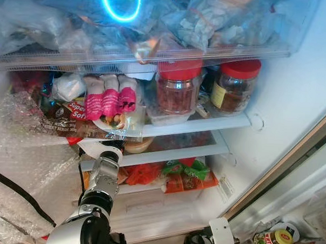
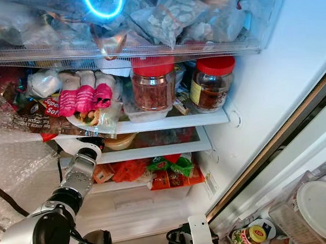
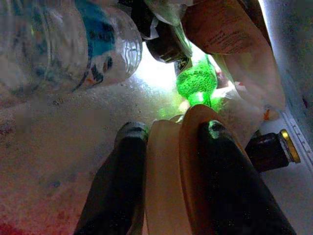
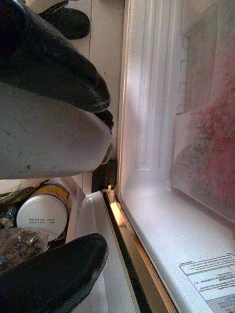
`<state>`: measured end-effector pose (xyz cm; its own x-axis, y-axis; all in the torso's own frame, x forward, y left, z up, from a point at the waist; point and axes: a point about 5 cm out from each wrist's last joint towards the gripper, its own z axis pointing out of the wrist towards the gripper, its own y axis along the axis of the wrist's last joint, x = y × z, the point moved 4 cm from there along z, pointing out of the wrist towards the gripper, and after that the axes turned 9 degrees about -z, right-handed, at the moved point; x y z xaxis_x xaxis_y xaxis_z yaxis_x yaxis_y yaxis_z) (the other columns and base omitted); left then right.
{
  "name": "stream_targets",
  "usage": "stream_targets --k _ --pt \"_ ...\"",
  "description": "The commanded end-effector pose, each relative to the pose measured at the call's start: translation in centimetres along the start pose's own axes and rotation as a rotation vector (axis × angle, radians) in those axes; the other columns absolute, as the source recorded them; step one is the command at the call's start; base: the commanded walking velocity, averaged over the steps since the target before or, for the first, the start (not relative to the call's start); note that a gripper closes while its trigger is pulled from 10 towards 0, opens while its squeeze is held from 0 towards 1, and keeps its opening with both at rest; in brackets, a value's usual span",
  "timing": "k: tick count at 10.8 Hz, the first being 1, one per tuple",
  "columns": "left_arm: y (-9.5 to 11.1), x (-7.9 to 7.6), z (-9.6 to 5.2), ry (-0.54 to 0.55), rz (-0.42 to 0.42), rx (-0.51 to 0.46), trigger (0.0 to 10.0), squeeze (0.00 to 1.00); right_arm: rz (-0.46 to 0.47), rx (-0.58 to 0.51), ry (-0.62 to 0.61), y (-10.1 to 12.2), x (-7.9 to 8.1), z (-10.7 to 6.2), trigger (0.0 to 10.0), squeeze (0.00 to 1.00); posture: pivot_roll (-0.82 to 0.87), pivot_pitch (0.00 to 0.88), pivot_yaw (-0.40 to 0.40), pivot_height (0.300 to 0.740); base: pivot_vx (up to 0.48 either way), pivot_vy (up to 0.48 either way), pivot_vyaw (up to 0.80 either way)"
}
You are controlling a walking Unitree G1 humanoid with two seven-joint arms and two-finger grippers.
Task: Restocking fridge
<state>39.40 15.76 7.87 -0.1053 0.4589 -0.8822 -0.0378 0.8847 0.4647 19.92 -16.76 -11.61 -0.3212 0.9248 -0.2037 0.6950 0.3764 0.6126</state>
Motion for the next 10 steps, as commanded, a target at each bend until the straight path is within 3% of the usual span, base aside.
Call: stream_targets --k 1,5,7,10 --pt "-0.15 -0.22 0.10 -0.003 0.028 0.010 10.0 0.00 0.004 0.167 0.066 -4.74 1.98 -1.31 10.0 0.00 -0.19 0.064 -0.012 0.631 0.000 0.000 0.00" --pt "-0.19 -0.18 0.07 0.000 0.045 0.012 10.0 0.00 0.008 0.166 0.065 -4.73 1.99 -1.31 10.0 0.00 -0.19 0.066 -0.012 0.631 0.000 0.000 0.00" --pt "-0.19 -0.21 0.07 -0.002 0.048 0.011 10.0 0.41 0.008 0.166 0.064 -4.72 1.97 -1.30 10.0 0.00 -0.19 0.067 -0.012 0.631 0.000 0.000 0.00" --pt "-0.09 -0.17 0.06 0.001 0.047 0.005 10.0 0.39 0.008 0.166 0.064 -4.73 1.95 -1.31 10.0 0.00 -0.19 0.067 -0.013 0.631 0.000 0.000 0.00"
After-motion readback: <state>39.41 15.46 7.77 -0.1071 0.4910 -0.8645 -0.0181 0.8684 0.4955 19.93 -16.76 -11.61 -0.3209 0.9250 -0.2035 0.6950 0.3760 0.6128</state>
